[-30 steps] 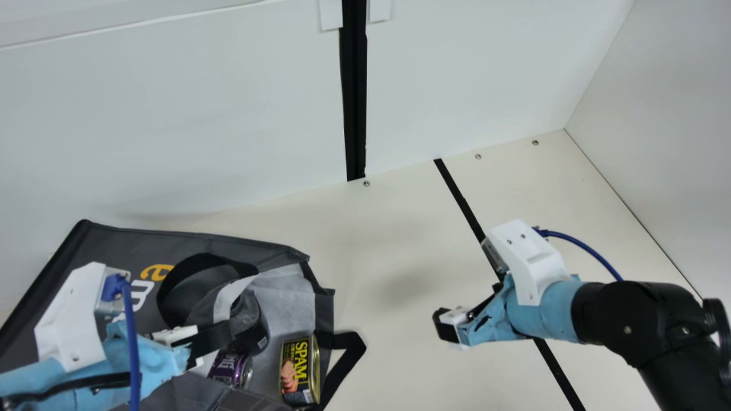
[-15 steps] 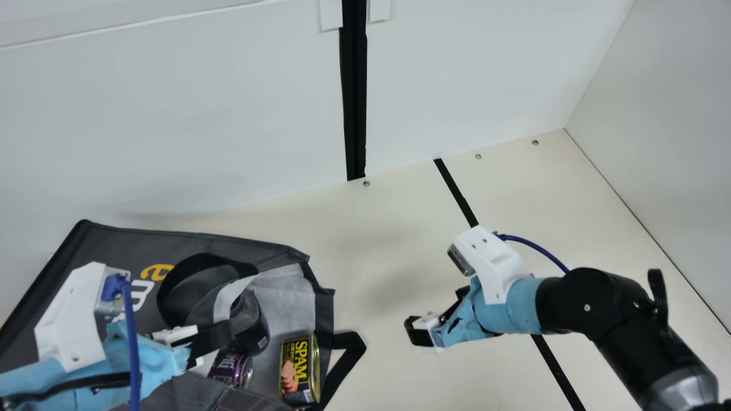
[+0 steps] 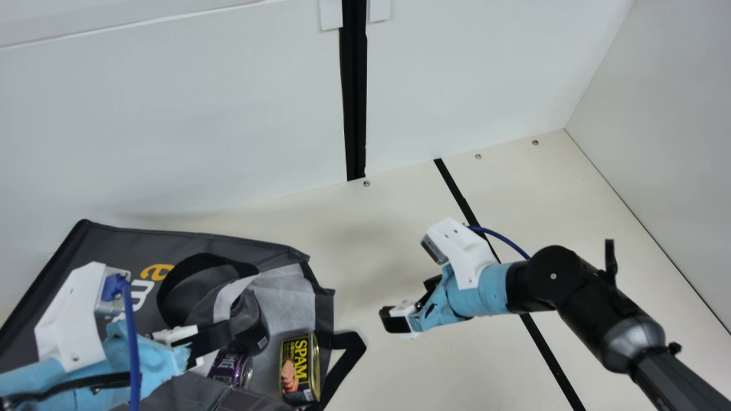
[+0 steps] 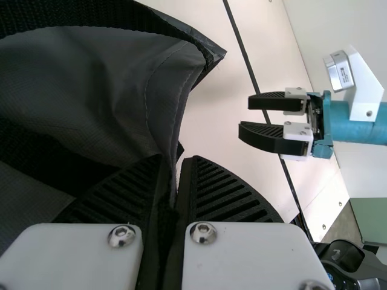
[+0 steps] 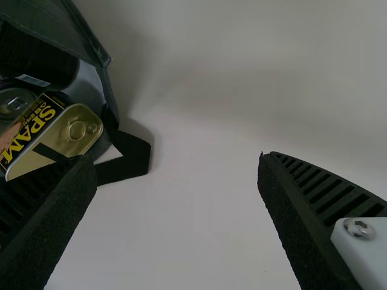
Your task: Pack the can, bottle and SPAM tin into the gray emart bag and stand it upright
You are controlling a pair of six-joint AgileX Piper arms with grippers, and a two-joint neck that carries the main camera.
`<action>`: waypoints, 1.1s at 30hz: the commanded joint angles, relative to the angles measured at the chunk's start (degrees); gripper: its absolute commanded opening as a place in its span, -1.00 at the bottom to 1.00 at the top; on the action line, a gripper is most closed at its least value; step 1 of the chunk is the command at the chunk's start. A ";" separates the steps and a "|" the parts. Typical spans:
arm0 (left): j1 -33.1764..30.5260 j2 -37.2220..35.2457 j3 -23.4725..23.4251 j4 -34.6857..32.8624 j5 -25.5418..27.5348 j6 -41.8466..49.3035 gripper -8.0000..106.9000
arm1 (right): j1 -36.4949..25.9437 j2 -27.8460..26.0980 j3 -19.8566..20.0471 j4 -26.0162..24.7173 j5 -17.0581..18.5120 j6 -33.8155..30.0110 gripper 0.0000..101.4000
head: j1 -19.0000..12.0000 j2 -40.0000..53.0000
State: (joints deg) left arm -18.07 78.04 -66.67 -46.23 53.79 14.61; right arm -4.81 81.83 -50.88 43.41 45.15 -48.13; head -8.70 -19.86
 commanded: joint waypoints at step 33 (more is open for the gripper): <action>0.00 0.00 0.00 0.00 0.00 0.00 -1.00 | 9.91 20.73 -8.99 17.75 -0.79 -17.68 0.87 | -1.30 -0.14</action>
State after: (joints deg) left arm -18.07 78.04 -66.67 -46.23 53.79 14.61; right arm 5.00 102.37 -59.83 60.49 44.08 -65.22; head -8.79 -19.95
